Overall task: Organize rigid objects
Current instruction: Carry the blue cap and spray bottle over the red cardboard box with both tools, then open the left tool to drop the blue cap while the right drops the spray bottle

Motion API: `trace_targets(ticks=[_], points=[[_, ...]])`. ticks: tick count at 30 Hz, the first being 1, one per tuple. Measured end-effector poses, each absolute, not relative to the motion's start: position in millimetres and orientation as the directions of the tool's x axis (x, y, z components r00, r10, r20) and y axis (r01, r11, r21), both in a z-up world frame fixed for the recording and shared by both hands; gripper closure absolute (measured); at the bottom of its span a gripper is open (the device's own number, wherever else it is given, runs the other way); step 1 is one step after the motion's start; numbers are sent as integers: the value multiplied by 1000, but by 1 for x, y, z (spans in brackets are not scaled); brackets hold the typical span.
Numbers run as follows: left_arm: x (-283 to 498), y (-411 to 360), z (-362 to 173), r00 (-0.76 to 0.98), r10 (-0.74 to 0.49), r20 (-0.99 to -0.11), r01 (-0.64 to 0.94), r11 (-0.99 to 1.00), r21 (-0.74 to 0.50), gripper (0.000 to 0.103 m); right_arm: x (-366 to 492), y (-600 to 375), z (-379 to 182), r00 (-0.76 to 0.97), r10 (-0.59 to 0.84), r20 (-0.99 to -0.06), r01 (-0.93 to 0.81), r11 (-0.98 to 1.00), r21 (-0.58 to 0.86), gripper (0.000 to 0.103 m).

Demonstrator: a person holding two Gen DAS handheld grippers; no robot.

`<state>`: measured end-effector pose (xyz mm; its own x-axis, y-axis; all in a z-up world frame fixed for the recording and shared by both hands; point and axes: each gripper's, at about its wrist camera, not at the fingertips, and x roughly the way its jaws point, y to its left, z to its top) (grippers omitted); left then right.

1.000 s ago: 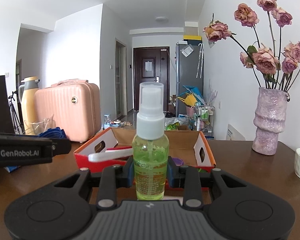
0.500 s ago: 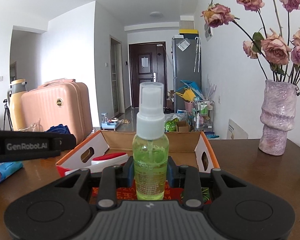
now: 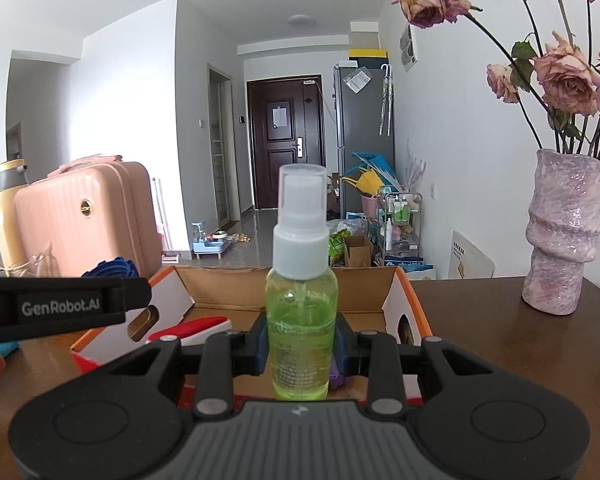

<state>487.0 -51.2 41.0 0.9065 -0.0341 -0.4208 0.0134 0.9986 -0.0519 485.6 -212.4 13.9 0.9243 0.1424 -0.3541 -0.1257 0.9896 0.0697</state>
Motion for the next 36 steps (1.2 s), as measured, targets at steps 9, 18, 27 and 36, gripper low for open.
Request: trace_targets(ticks=[9, 18, 27, 36], points=[[513, -53, 34, 897, -24, -442, 11, 999, -33, 49, 513, -212, 8, 918, 130, -376, -119, 992, 52, 73], [540, -52, 29, 879, -22, -475, 11, 1000, -27, 49, 540, -209, 3, 905, 108, -411, -108, 994, 23, 73], [552, -42, 27, 865, 7, -501, -22, 999, -25, 0, 553, -212, 2, 883, 28, -468, -50, 998, -33, 0], [554, -33, 26, 849, 27, -528, -47, 999, -25, 0, 551, -214, 3, 879, 21, -476, -39, 999, -29, 0]])
